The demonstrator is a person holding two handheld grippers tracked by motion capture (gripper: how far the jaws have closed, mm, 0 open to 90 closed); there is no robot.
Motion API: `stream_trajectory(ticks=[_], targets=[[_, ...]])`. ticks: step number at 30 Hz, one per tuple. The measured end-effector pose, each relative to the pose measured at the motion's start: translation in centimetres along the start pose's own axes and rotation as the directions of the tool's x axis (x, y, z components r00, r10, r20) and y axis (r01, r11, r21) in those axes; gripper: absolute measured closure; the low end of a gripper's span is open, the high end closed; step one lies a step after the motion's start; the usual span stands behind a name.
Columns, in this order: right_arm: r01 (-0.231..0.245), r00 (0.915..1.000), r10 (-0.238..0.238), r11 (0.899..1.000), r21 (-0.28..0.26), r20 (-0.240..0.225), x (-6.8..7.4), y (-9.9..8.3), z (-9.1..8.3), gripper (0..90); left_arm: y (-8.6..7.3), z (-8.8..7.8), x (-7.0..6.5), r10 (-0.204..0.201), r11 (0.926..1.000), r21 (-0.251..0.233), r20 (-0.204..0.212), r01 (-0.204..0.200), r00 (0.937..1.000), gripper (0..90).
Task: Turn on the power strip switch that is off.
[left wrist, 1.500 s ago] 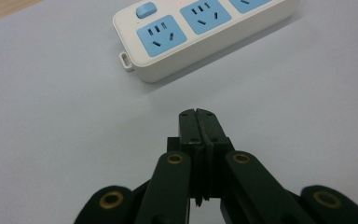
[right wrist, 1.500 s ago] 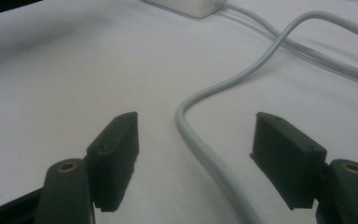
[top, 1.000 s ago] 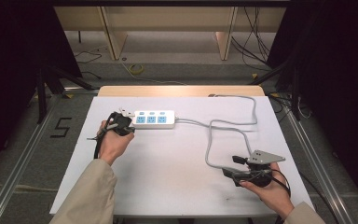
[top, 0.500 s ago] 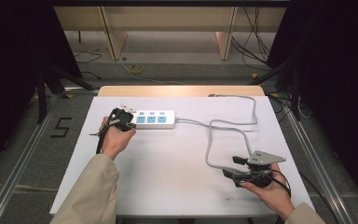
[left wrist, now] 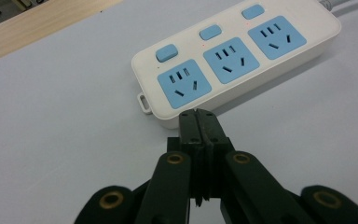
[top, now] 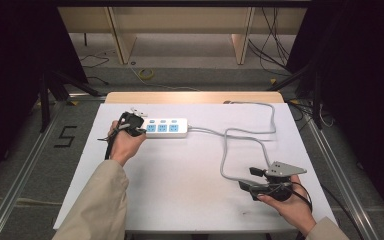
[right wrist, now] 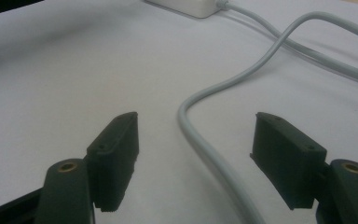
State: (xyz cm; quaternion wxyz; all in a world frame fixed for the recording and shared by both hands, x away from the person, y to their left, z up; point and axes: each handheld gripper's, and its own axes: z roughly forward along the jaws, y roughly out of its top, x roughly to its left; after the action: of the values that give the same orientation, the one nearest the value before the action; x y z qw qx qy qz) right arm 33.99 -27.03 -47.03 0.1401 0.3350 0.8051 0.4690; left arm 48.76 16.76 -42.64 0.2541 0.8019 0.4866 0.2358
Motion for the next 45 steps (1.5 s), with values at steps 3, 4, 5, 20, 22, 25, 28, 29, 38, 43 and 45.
stream_trajectory(ticks=[3, 4, 5, 20, 22, 25, 28, 29, 38, 43, 45], targets=[[-0.004, 1.0000, 0.004, 1.000, 0.001, -0.001, 0.0, 0.0, 0.0, 32.4, 0.3, 0.1, 0.0, 0.009, 1.0000, 0.005, -0.005, -0.009, 0.9999, 89.7], [-0.003, 1.0000, 0.003, 1.000, 0.001, -0.001, 0.0, 0.0, 0.0, 32.4, 0.5, 0.2, 0.0, 0.009, 0.9999, 0.004, -0.005, -0.009, 0.9999, 89.8], [-0.003, 1.0000, 0.003, 1.000, 0.001, -0.001, 0.0, 0.0, 0.0, 32.4, 0.6, 0.2, 0.1, 0.013, 0.9999, 0.004, -0.004, -0.013, 0.9999, 89.7], [-0.003, 1.0000, 0.003, 1.000, -0.001, 0.004, -0.1, 0.0, 0.0, 32.4, 2.1, 1.2, 0.7, 0.029, 0.9992, 0.028, -0.019, -0.028, 0.9994, 89.7], [-0.003, 1.0000, 0.003, 1.000, -0.001, 0.004, -0.1, 0.0, 0.0, 32.4, 2.3, 1.4, 0.8, 0.031, 0.9990, 0.034, -0.021, -0.030, 0.9993, 89.7], [-0.002, 1.0000, 0.002, 1.000, -0.001, 0.005, -0.1, 0.0, 0.0, 32.4, 2.5, 1.5, 0.9, 0.032, 0.9989, 0.036, -0.026, -0.031, 0.9991, 89.7], [-0.001, 1.0000, 0.001, 1.000, 0.000, 0.006, -0.1, -0.1, -0.1, 32.4, 2.9, 1.7, 1.0, 0.036, 0.9985, 0.041, -0.028, -0.035, 0.9989, 89.7], [-0.001, 1.0000, 0.001, 1.000, 0.000, 0.005, -0.1, -0.1, -0.1, 32.4, 3.0, 1.7, 1.0, 0.040, 0.9983, 0.044, -0.028, -0.039, 0.9988, 89.7], [-0.005, 1.0000, 0.005, 1.000, 0.001, 0.004, -0.1, -0.1, -0.1, 32.4, 3.8, 2.4, 1.2, 0.048, 0.9975, 0.053, -0.030, -0.047, 0.9984, 89.7], [-0.005, 1.0000, 0.005, 1.000, -0.001, 0.002, -0.2, -0.1, -0.1, 32.5, 3.9, 3.0, 1.4, 0.046, 0.9976, 0.053, -0.036, -0.044, 0.9983, 89.7], [-0.003, 1.0000, 0.003, 1.000, -0.001, 0.002, -0.2, -0.1, -0.1, 32.5, 3.9, 3.2, 1.5, 0.047, 0.9976, 0.052, -0.036, -0.045, 0.9982, 89.7]])
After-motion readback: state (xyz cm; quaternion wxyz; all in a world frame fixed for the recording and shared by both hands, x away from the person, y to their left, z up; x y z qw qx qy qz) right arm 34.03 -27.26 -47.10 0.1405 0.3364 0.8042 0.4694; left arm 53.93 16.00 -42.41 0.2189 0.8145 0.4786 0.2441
